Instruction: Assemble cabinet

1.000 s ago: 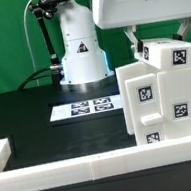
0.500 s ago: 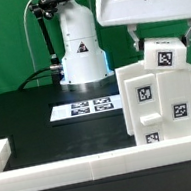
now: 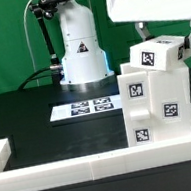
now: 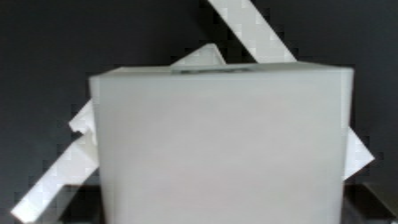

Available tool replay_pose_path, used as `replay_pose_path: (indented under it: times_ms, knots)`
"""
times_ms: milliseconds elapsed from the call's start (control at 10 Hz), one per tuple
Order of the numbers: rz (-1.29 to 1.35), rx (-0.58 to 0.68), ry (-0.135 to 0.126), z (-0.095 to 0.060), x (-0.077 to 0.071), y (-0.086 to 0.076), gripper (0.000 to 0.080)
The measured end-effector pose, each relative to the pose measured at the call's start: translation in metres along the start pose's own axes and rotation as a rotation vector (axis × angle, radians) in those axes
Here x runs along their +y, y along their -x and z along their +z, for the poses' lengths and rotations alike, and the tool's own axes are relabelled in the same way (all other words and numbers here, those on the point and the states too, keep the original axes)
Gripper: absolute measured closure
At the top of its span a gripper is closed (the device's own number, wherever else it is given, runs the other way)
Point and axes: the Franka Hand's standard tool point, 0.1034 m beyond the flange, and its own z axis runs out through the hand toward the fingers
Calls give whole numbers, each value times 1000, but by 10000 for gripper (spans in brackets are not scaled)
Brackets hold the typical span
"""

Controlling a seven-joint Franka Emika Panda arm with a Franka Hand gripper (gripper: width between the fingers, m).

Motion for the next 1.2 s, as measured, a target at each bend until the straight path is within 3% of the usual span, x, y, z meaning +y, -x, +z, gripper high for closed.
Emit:
replay_pose_path:
  times_ms: [100, 300, 600, 900, 1000, 1200]
  knots:
    - [-5, 0, 0, 0, 0, 0, 94]
    - [-7, 2, -3, -3, 0, 0, 5]
    - [6, 0, -39, -25, 1, 4, 1]
    - [-45, 0, -35, -22, 0, 4, 3]
    - [-235, 51, 7, -22, -2, 7, 3]
    - [-689, 89, 20, -30, -10, 5, 3]
